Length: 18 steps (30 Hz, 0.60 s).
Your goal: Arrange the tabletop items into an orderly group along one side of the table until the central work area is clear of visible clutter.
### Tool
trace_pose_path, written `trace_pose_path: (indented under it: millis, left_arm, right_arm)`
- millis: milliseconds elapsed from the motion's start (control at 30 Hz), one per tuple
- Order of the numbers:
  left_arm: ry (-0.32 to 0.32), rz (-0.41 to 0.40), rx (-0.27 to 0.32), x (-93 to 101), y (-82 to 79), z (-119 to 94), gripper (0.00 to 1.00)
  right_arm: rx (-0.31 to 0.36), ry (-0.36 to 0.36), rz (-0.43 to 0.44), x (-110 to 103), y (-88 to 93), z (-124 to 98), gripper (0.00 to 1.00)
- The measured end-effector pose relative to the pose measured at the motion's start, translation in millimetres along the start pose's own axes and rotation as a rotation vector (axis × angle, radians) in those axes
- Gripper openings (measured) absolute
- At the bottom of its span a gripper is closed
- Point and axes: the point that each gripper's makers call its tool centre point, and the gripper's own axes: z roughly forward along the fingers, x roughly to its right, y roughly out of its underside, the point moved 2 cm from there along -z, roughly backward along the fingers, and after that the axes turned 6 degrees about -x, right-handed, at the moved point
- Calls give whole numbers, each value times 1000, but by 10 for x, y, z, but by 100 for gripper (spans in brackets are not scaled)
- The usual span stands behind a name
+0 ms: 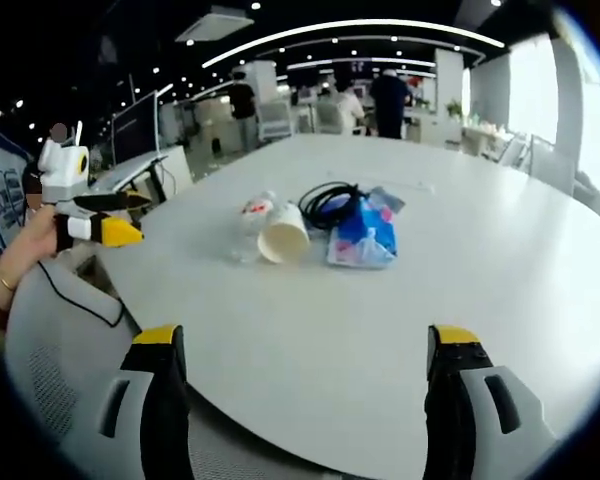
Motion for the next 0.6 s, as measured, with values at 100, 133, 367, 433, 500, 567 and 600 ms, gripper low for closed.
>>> trace_pose_path:
  millis: [100, 133, 367, 433, 500, 567, 600]
  left_arm:
    - [0, -2, -2, -1, 4, -1, 99]
    - [0, -2, -2, -1, 4, -1, 99]
    - [0, -2, -4, -5, 7, -3, 98]
    - [0, -1, -4, -5, 7, -5, 98]
    - [-2, -1, -4, -8, 7, -6, 98]
    - [-4, -3, -5, -16, 10, -10, 98]
    - [-5, -3, -5, -16, 10, -11, 98]
  right_arm:
    - [3, 0, 2, -1, -7, -2, 99]
    - [1, 1, 1, 0, -4, -3, 99]
    - [3, -3, 3, -3, -6, 0, 99]
    - [1, -3, 3, -5, -4, 1, 99]
    - [-3, -3, 1, -5, 1, 2, 99]
    - [-2, -6, 2, -10, 1, 5, 99]
    - [-2, -8, 2, -14, 1, 4, 99]
